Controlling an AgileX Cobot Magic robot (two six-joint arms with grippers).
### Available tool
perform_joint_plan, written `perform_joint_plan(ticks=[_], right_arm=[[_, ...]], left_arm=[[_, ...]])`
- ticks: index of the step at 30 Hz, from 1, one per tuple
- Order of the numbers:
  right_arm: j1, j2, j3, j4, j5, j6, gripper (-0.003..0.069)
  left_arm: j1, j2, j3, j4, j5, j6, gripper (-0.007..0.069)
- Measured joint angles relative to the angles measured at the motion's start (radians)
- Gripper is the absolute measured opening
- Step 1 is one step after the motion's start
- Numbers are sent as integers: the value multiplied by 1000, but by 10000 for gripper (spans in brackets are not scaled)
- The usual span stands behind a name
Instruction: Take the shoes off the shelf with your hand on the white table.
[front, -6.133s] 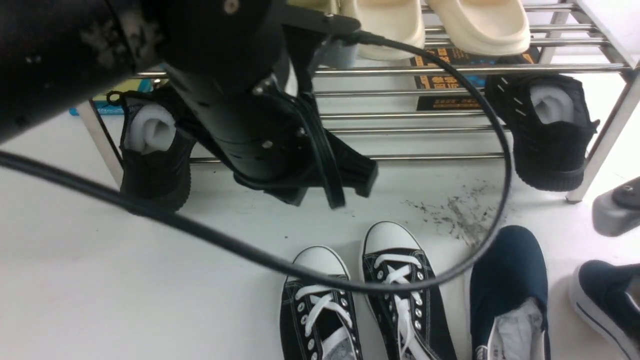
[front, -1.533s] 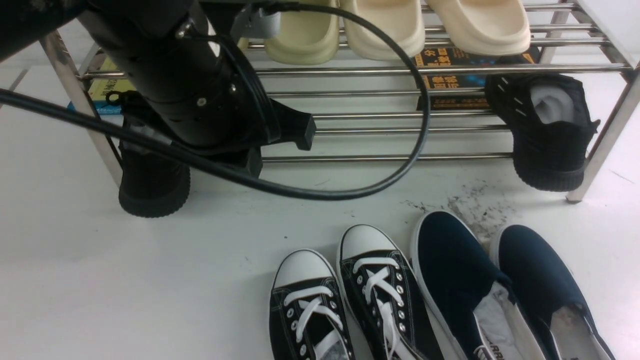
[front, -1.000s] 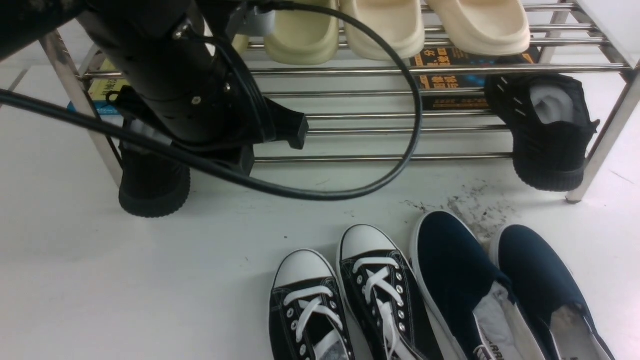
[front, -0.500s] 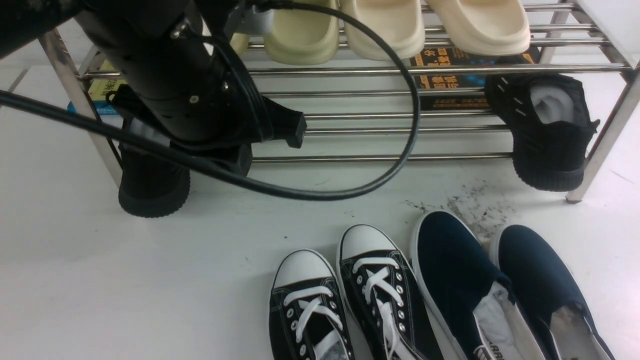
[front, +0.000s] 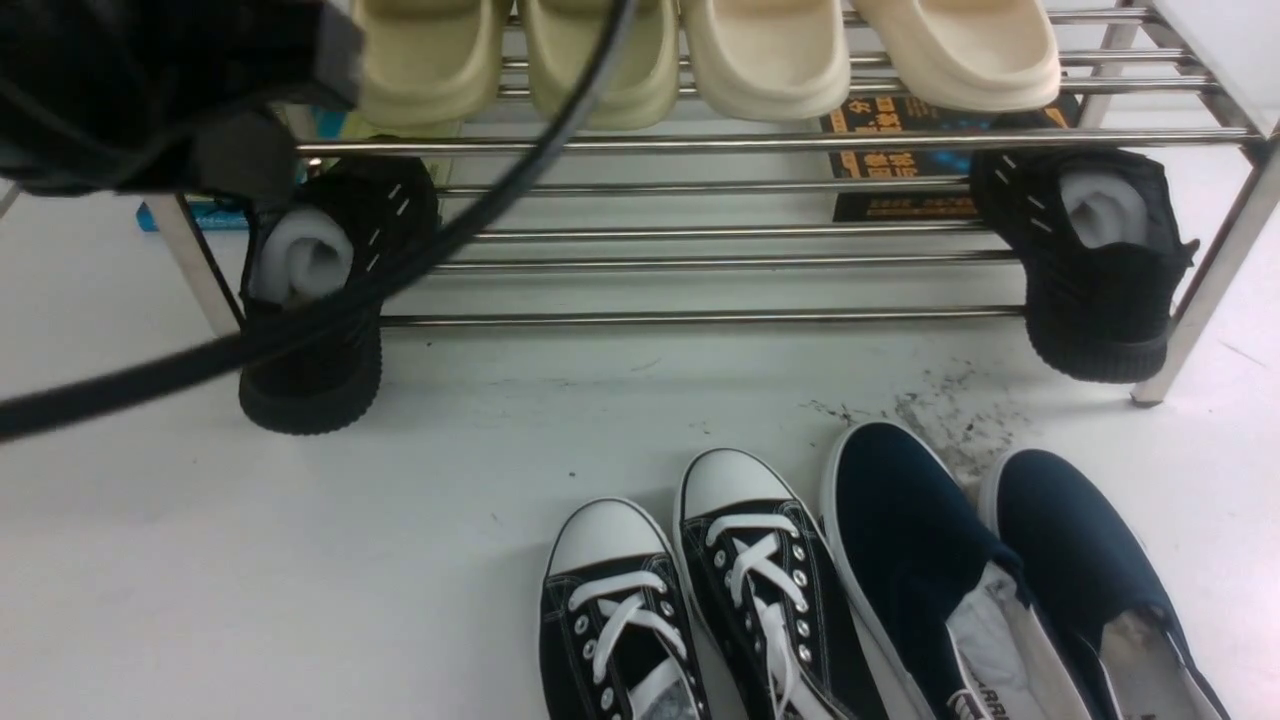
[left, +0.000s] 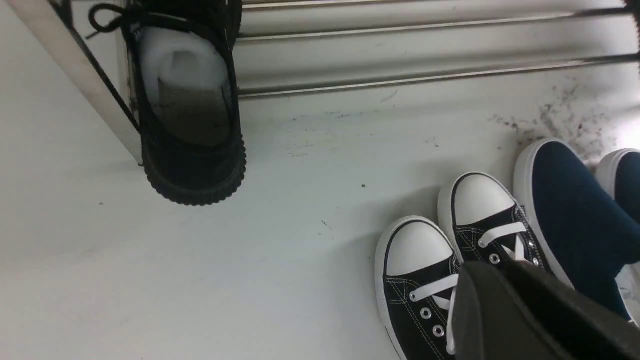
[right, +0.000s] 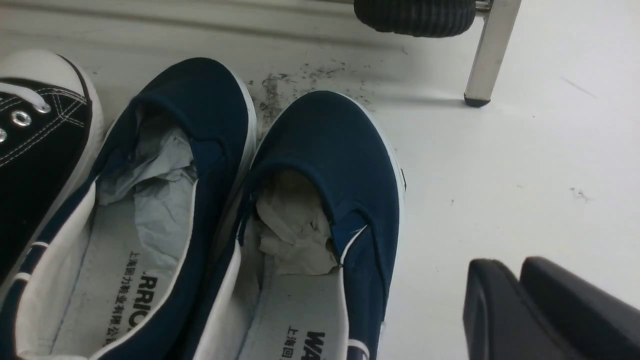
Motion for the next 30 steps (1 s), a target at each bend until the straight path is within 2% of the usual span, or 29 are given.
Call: perform_joint_plan(ticks=[5, 9, 11, 13, 18, 23, 30], right_arm=[[0, 0, 0, 0, 0, 0, 106], [0, 0, 0, 0, 0, 0, 111], [0, 0, 0, 0, 0, 0, 116], [0, 0, 0, 0, 0, 0, 118], [0, 0, 0, 0, 0, 0, 123], [0, 0, 0, 0, 0, 0, 129], [0, 0, 0, 0, 0, 0, 138]], left_arm=[[0, -160, 132, -4, 0, 1, 72], [0, -343, 328, -27, 0, -1, 72], [0, -491, 488, -47, -1, -33, 72], [0, -543, 547, -53, -17, -54, 72], [0, -774, 837, -58, -398, -140, 76], [0, -849, 1008, -58, -657, -150, 83], [0, -856, 1141, -42, -683, -150, 87]])
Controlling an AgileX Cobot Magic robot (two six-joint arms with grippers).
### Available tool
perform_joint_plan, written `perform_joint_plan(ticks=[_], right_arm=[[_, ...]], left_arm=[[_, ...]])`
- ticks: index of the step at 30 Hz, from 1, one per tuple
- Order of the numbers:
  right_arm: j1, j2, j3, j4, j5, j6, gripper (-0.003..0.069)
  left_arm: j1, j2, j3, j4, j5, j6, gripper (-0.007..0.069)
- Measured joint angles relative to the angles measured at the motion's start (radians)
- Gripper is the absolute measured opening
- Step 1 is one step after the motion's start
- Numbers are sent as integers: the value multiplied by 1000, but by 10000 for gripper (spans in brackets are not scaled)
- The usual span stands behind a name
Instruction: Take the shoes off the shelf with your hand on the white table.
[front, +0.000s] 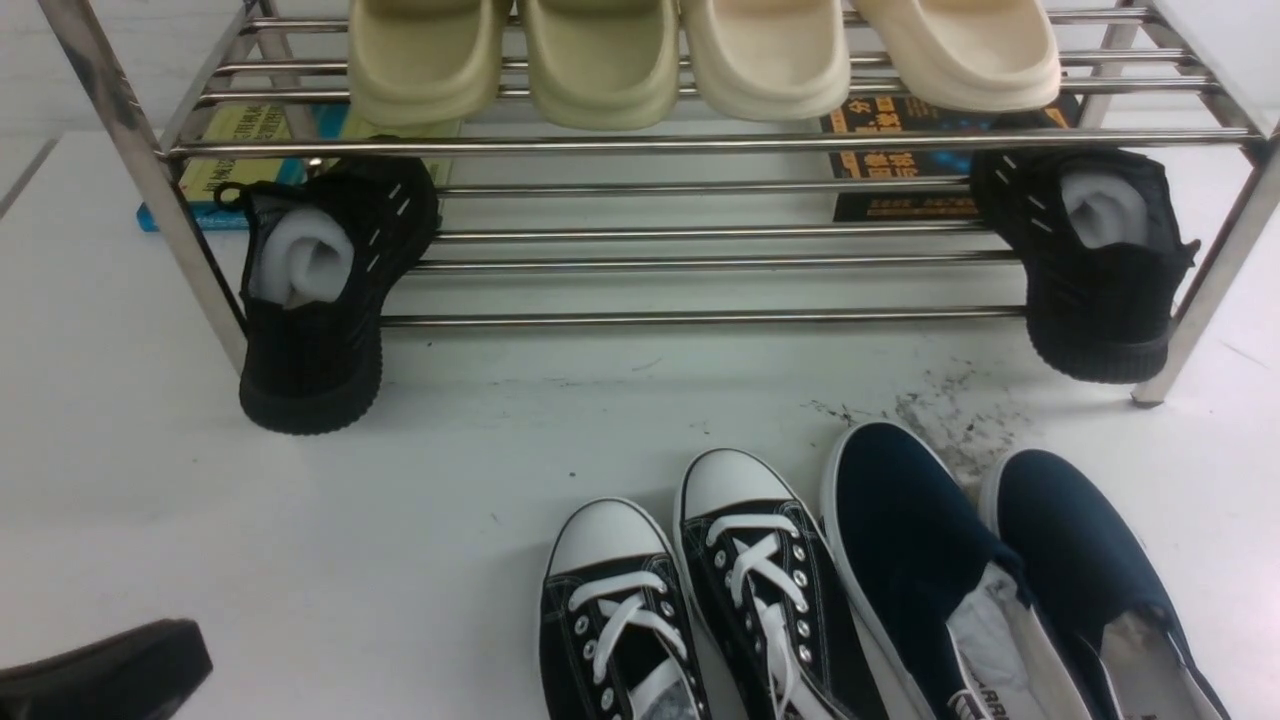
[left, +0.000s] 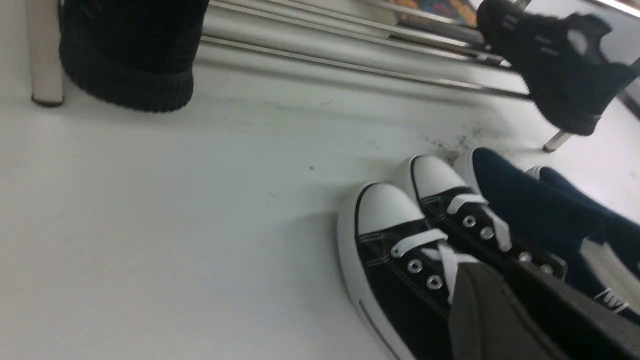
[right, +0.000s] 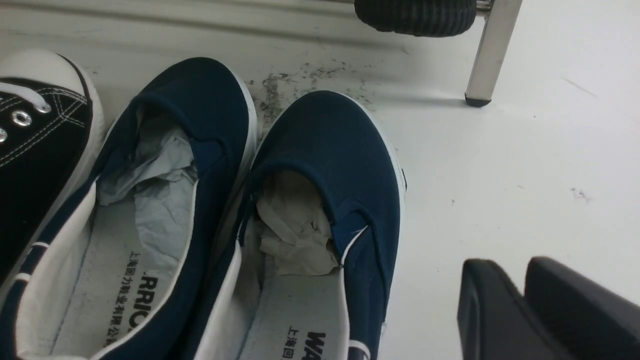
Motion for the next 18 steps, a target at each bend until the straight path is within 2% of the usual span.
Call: perform_joint_plan(ticks=[11, 15, 16, 18], right_arm=[[0, 0, 0, 0, 1, 0, 152], [0, 0, 0, 0, 1, 0, 157], [0, 0, 0, 0, 1, 0, 157], [0, 0, 0, 0, 1, 0, 162]], left_arm=[[19, 0, 119, 91, -63, 0, 92], [159, 0, 222, 70, -116, 26, 97], [168, 0, 227, 66, -119, 29, 97], [291, -1, 285, -7, -182, 92, 100]])
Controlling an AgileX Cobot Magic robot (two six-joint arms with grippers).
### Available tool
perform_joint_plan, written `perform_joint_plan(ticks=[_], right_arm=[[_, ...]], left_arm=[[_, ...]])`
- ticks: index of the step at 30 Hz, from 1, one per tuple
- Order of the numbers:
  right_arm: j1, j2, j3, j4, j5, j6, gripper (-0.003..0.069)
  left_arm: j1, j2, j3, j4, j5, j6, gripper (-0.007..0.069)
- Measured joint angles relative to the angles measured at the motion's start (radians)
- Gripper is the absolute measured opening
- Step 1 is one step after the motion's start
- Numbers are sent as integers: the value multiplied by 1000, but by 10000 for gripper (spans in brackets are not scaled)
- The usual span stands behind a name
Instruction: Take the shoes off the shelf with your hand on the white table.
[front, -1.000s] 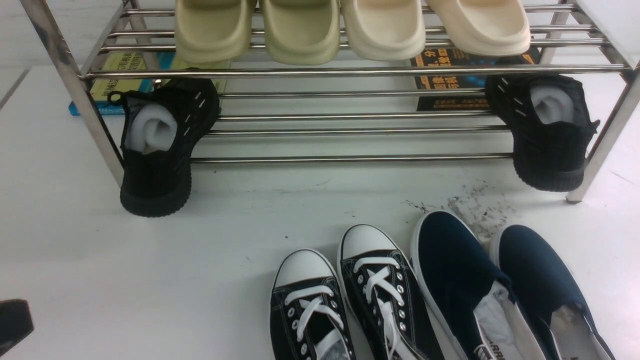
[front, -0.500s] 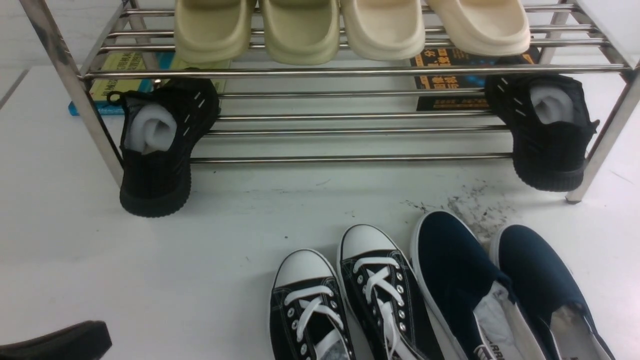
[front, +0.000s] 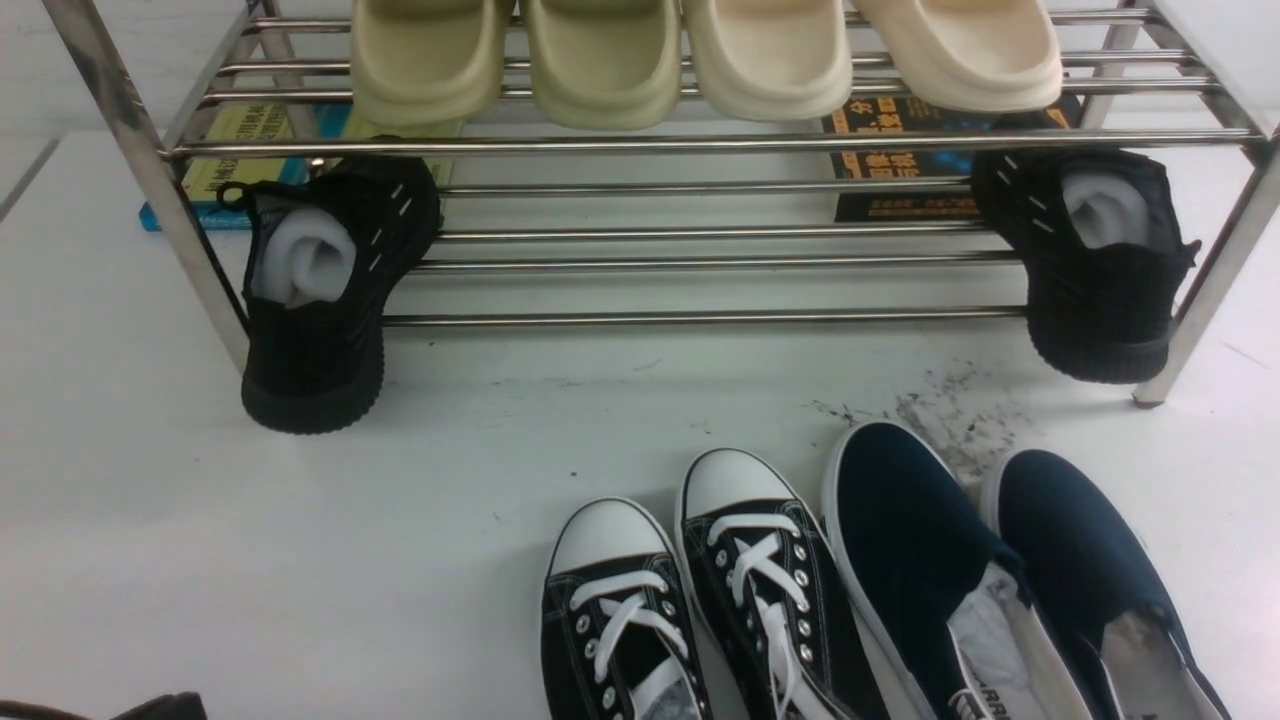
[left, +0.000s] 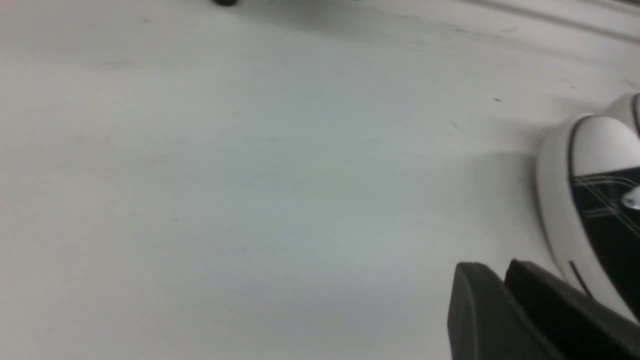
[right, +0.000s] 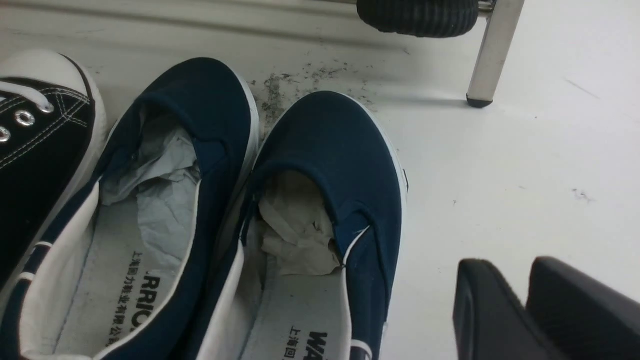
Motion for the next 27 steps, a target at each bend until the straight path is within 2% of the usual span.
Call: perform_joint_plan(ticks=[5, 9, 19, 27], right_arm=[[0, 0, 0, 0, 0, 0, 168], [0, 0, 0, 0, 0, 0, 173], [0, 0, 0, 0, 0, 0, 187], [0, 0, 0, 0, 0, 0, 199]], left_arm=[[171, -41, 42, -59, -57, 119, 106], [245, -96, 56, -56, -40, 122, 107], [301, -227, 105, -15, -16, 109, 124], [354, -241, 103, -1, -2, 109, 127]])
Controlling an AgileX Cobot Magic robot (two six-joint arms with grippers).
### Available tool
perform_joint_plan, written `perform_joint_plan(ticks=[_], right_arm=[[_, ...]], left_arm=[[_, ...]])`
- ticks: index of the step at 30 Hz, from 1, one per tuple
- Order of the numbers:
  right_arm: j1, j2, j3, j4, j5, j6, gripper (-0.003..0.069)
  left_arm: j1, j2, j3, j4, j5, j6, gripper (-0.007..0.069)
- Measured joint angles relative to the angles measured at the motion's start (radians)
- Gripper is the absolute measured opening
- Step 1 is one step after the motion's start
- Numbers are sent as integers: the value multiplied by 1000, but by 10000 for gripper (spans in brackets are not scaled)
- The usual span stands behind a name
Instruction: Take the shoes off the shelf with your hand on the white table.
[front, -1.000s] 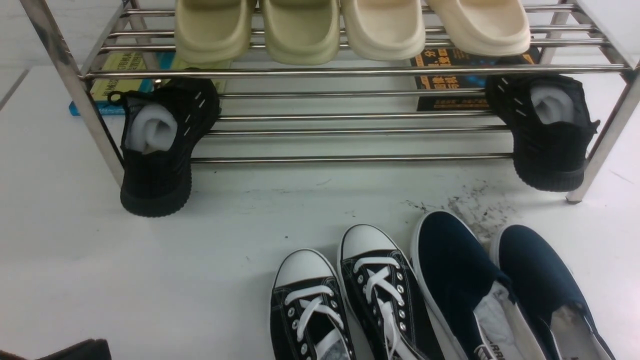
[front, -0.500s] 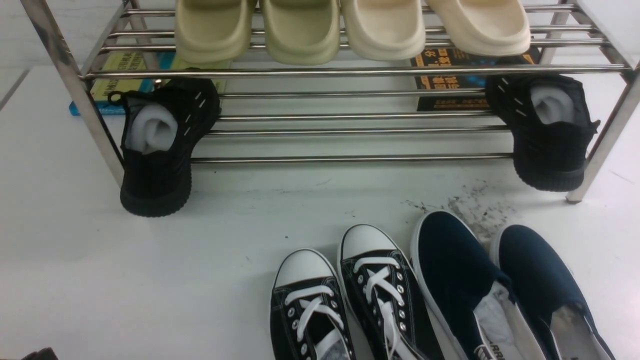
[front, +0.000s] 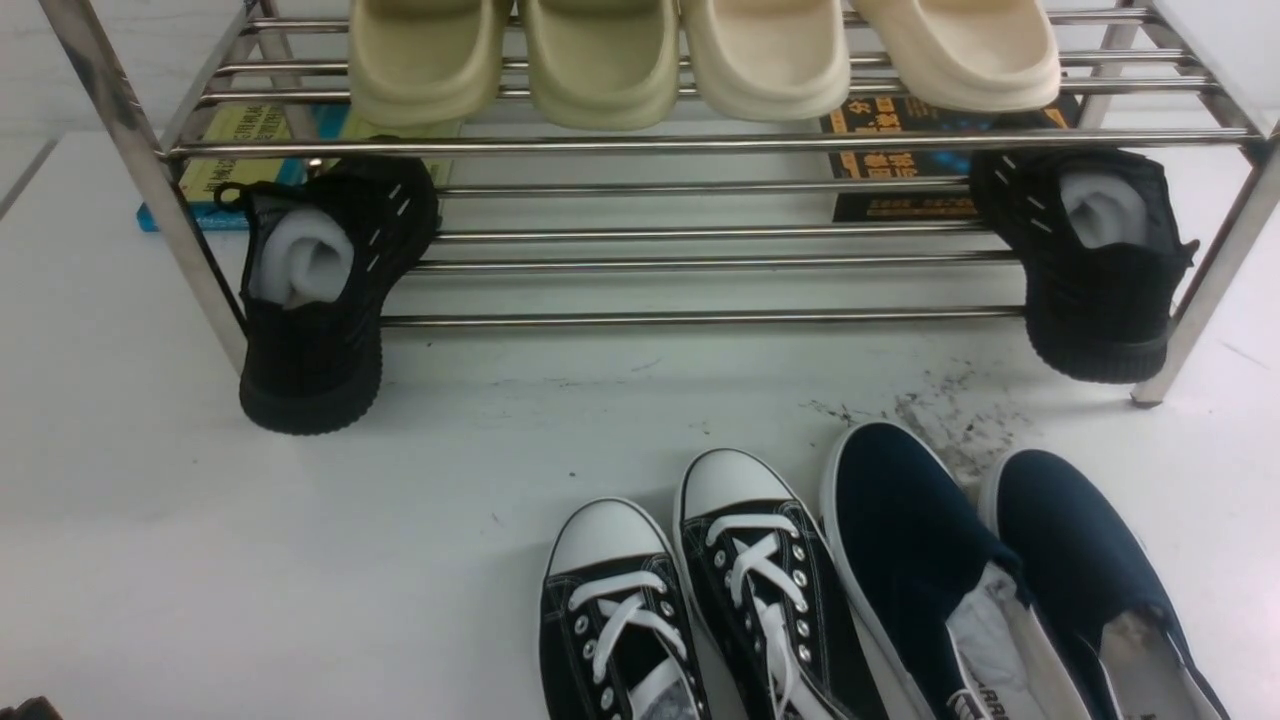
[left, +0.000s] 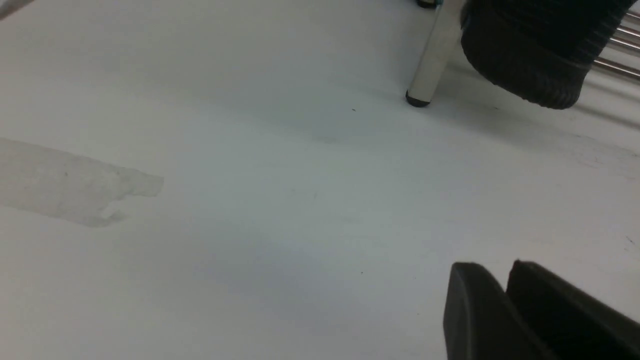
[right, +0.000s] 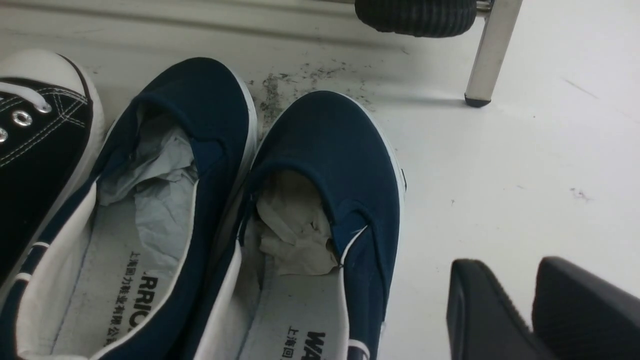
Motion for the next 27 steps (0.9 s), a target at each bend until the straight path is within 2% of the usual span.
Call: perform_joint_plan(ticks=[27], right_arm=[[0, 0, 0, 0, 0, 0, 235]], left_arm=[[-22, 0, -5, 29, 27, 12, 153]])
